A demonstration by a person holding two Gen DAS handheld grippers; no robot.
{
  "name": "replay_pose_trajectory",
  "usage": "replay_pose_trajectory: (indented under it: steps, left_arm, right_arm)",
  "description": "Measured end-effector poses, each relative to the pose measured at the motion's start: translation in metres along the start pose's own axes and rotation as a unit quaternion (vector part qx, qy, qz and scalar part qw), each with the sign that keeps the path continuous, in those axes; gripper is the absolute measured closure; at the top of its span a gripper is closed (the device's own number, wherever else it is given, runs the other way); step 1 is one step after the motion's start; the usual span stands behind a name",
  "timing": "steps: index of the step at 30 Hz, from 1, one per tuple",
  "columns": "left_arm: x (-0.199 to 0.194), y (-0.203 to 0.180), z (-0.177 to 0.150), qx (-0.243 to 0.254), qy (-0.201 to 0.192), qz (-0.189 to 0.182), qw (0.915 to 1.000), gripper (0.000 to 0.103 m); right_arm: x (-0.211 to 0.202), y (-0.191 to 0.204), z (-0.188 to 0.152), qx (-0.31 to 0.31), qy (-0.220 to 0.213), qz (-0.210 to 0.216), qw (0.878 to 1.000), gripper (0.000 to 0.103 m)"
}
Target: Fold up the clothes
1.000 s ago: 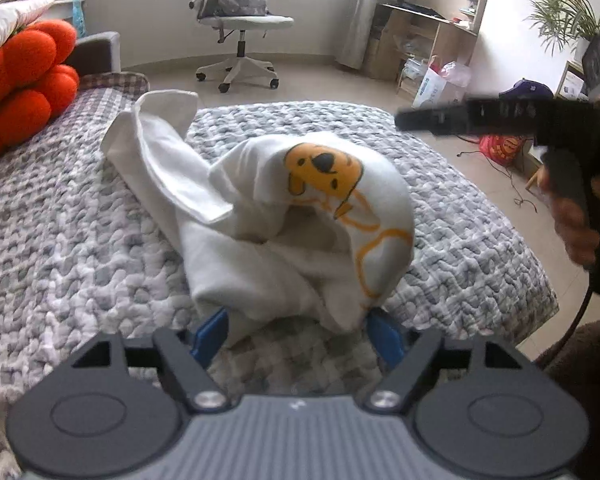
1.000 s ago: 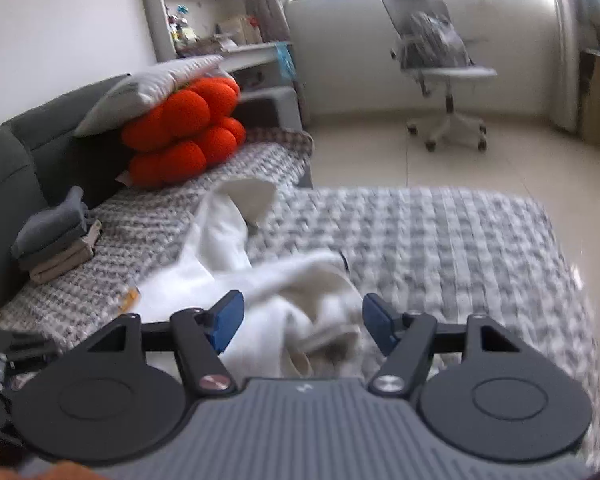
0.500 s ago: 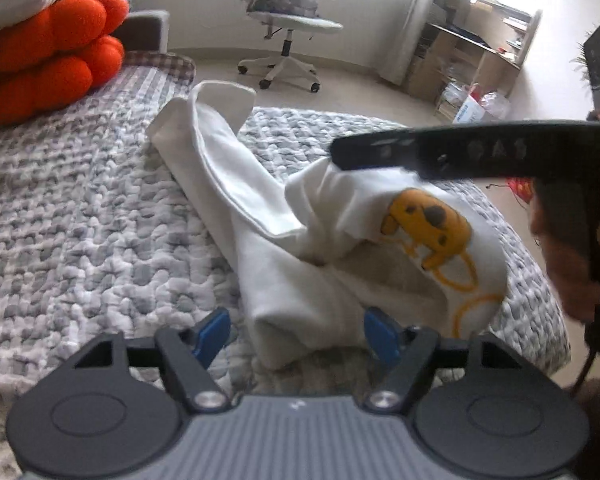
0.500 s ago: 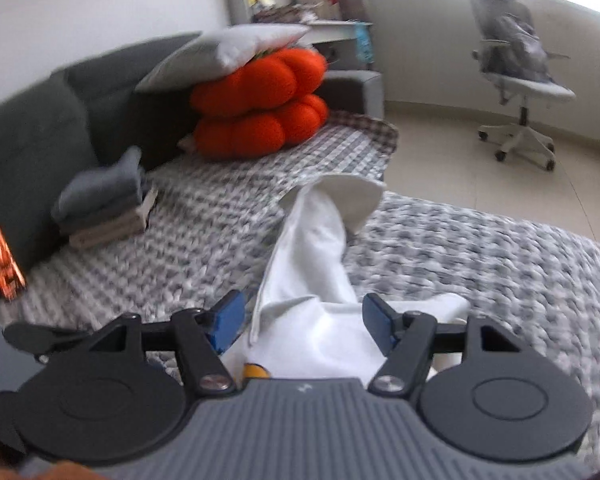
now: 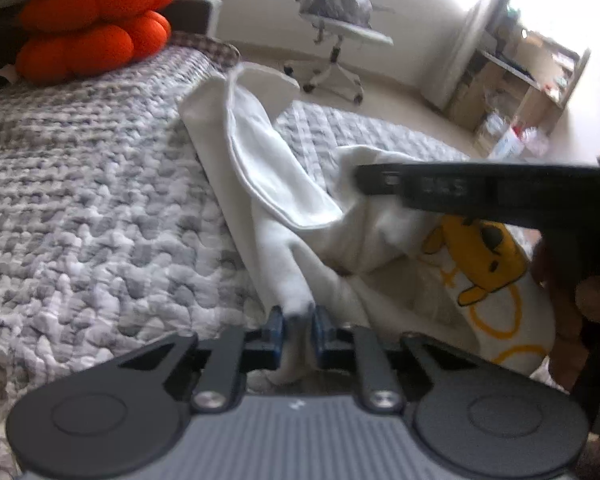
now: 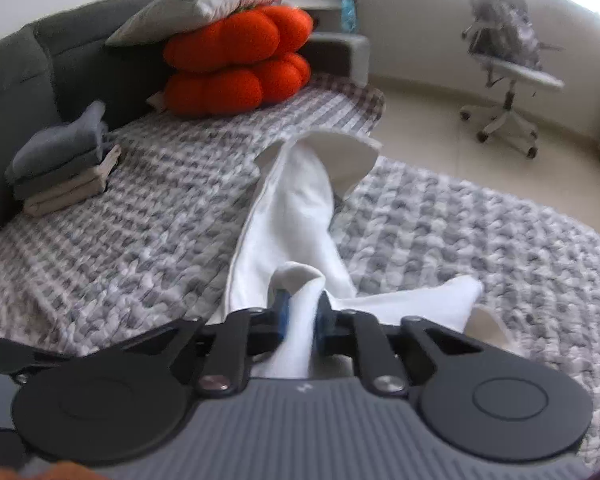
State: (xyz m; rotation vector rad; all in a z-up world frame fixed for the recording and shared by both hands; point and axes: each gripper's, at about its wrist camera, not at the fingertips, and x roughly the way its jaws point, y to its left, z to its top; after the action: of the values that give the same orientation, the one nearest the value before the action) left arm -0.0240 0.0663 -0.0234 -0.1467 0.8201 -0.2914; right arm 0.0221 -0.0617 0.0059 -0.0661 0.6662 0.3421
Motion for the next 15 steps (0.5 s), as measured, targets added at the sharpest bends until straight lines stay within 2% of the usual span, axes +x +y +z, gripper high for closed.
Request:
replay_pose_trajectory:
  steps: [8, 15]
  left_arm:
    - [-0.047, 0.012, 0.014, -0.019, -0.104, 0.058, 0.9927, 0.090]
    - [-0.074, 0.031, 0.032, -0.055, -0.153, 0.085, 0.9829, 0.091]
  right_arm:
    - [-0.053, -0.037, 0.007, 0.077, -0.095, -0.049, 0.991, 0.096]
    - [-0.086, -0.062, 0.003, 0.129, -0.145, -0.068, 0.979, 0.097]
